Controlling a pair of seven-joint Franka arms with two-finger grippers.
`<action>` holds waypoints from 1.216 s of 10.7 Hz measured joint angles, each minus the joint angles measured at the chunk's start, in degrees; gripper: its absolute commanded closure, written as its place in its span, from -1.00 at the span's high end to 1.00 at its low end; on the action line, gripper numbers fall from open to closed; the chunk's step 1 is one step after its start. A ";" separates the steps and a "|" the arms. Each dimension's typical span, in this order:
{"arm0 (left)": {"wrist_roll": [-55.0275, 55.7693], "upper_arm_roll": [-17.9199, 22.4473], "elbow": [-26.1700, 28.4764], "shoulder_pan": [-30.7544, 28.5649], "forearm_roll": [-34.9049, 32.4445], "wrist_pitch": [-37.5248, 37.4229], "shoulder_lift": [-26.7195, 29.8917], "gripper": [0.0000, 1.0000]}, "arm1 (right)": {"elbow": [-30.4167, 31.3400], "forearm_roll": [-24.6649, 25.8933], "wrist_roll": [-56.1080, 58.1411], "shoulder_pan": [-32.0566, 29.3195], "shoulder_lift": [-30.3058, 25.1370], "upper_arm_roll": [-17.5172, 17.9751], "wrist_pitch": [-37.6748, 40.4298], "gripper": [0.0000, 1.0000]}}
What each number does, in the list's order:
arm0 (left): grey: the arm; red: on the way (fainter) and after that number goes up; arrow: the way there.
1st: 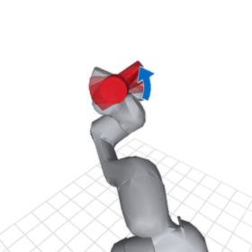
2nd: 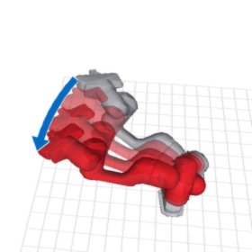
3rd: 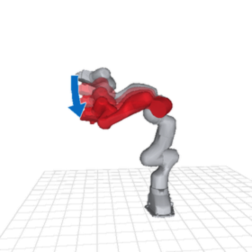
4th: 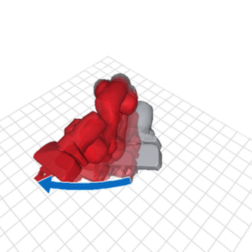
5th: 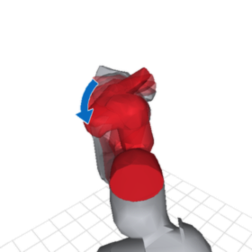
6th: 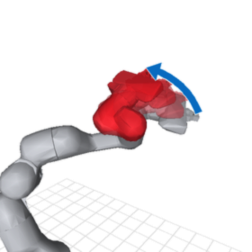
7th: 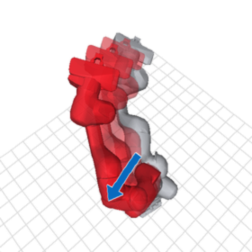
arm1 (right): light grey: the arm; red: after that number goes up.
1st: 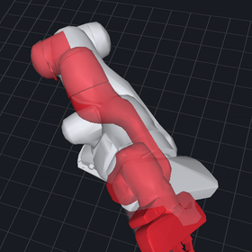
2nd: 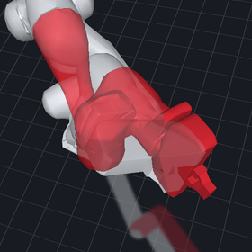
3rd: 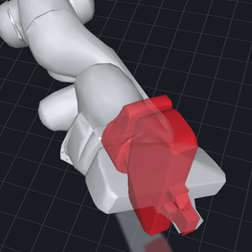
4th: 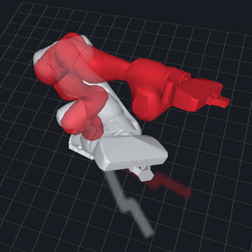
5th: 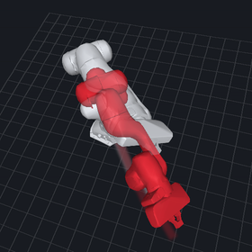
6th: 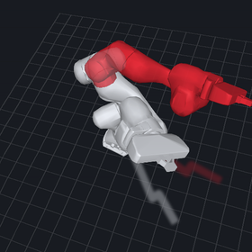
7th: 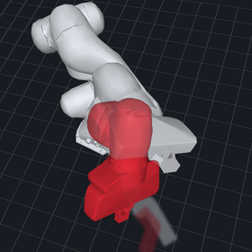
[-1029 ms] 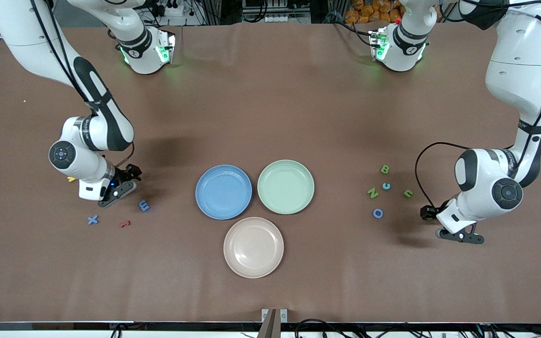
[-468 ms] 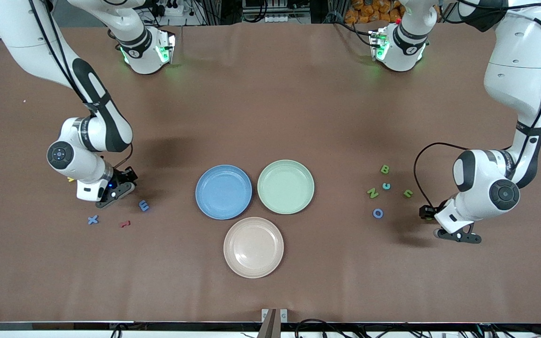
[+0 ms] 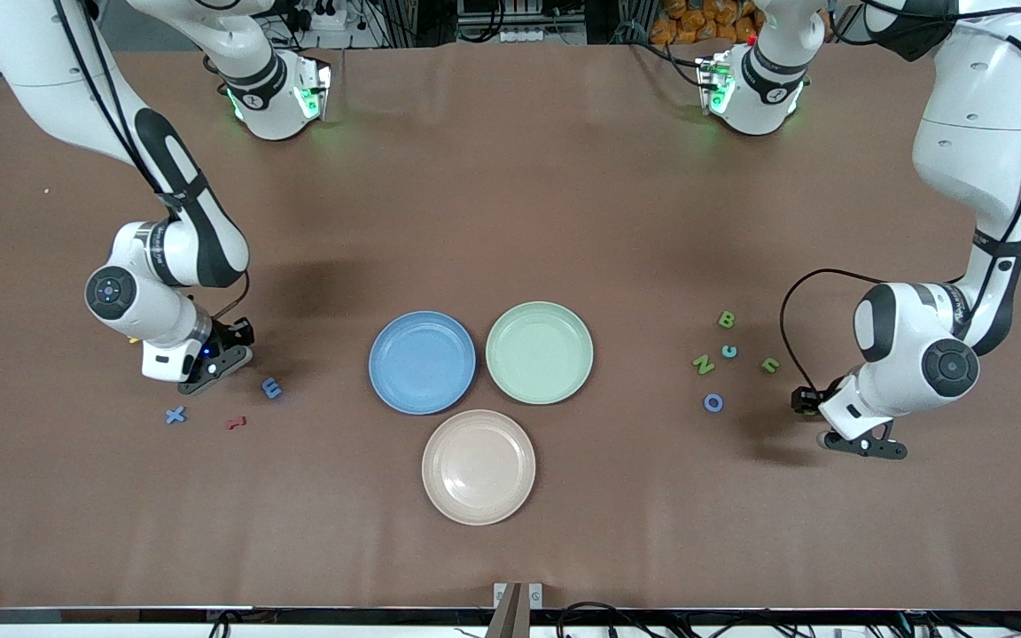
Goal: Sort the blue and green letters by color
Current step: 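Drop the green b on the green plate while the right gripper drops the G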
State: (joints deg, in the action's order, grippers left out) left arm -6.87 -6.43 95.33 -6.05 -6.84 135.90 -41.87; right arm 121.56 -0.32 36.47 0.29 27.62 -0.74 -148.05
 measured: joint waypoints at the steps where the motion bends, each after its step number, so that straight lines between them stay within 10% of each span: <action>1: -0.03 0.00 0.02 0.00 0.00 0.00 -0.03 0.03 | -1.05 0.00 0.00 0.01 0.02 0.09 -0.03 -1.00; 6: -0.06 0.00 0.04 0.01 0.00 0.00 -0.11 -0.25 | -10.30 -2.18 -6.05 5.57 0.04 0.68 6.56 -1.00; 9: -0.06 -0.01 0.03 0.03 0.00 0.00 -0.11 -0.95 | -12.31 -2.74 -18.63 12.22 0.25 0.86 7.63 -1.00; 13: -0.06 -0.37 -0.58 0.38 0.00 -1.38 0.37 -1.00 | -15.80 -3.25 -29.93 17.45 2.91 0.92 7.78 -1.00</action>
State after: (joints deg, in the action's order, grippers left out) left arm -6.93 -6.80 94.74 -5.67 -6.84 134.52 -41.50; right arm 105.77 -3.56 6.54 17.75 30.53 0.18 -140.27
